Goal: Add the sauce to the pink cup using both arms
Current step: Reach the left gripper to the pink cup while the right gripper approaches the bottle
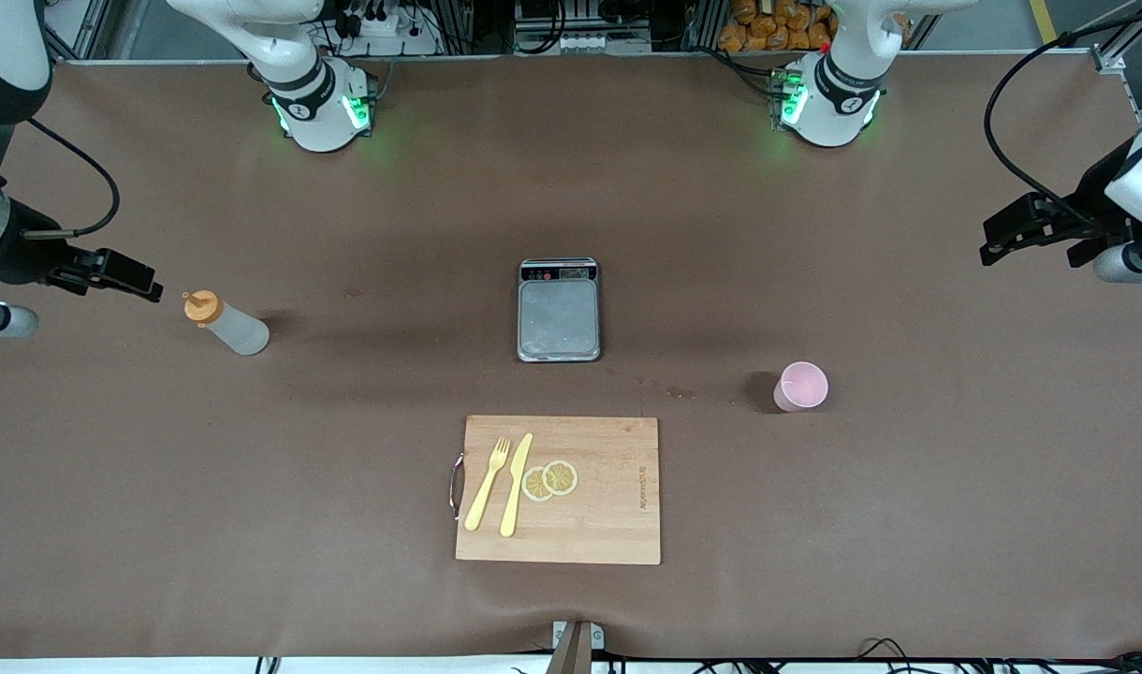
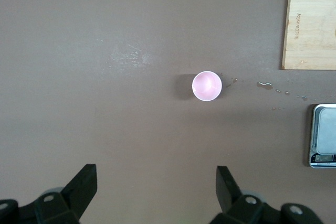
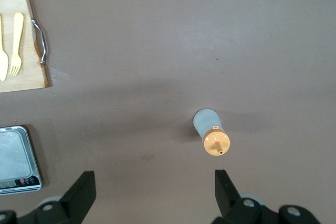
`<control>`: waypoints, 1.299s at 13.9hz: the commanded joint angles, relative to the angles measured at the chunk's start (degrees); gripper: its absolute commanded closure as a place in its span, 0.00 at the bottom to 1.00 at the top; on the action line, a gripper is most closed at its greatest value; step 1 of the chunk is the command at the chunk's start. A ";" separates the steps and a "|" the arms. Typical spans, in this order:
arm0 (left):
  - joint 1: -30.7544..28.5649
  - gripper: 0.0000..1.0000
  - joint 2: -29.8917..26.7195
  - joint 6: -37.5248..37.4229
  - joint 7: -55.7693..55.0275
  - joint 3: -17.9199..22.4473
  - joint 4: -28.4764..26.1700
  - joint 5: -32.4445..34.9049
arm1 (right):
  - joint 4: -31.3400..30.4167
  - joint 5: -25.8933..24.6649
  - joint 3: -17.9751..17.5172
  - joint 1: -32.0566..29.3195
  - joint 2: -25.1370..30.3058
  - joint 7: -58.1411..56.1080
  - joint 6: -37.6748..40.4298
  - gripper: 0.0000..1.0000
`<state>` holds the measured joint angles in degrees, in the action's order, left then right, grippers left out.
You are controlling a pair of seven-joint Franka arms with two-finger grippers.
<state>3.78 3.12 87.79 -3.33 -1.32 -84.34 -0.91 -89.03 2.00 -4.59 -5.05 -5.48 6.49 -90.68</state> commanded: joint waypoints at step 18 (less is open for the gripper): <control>-0.44 0.00 5.32 11.77 0.08 -0.61 -8.36 -3.22 | 1.05 0.11 -0.24 -2.42 -0.76 -0.52 1.83 0.00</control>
<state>3.82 9.45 95.63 -3.33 -1.54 -88.37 -2.34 -89.03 2.00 -4.38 -6.30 -5.53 6.48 -89.40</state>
